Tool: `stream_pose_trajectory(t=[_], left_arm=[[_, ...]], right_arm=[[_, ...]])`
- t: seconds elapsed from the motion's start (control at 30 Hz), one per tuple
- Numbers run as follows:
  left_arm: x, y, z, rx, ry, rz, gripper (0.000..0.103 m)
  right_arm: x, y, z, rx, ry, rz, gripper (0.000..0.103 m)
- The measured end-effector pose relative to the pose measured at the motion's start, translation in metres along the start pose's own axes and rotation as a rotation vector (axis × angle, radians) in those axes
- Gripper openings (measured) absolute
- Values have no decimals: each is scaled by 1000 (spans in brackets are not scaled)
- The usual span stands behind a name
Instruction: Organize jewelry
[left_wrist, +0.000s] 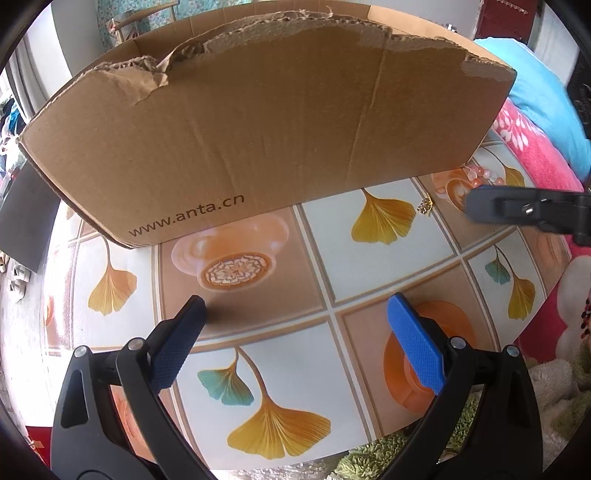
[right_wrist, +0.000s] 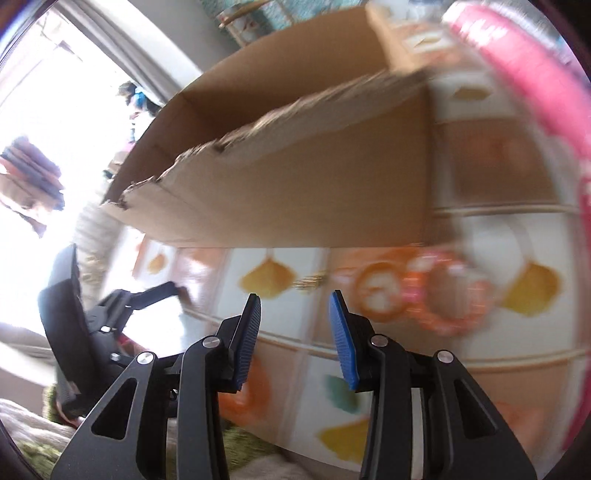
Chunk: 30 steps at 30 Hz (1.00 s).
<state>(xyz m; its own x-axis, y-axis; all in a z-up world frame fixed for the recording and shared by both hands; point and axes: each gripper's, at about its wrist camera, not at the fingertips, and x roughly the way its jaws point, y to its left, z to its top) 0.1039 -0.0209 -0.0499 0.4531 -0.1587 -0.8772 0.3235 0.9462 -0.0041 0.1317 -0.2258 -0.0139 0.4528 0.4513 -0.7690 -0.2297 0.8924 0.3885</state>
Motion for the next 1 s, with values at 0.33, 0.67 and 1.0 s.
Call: stream_pose_trajectory(t=[0.33, 0.67, 1.0], left_arm=[[-9, -7, -2, 71, -48, -10, 95], [-28, -53, 16, 234, -153, -88, 65], [-5, -73, 45, 286, -124, -168, 34]], right_arm=[[-42, -25, -15, -105, -136, -251, 38], [3, -34, 0, -180, -69, -205, 27], [0, -51, -3, -146, -73, -191, 10]])
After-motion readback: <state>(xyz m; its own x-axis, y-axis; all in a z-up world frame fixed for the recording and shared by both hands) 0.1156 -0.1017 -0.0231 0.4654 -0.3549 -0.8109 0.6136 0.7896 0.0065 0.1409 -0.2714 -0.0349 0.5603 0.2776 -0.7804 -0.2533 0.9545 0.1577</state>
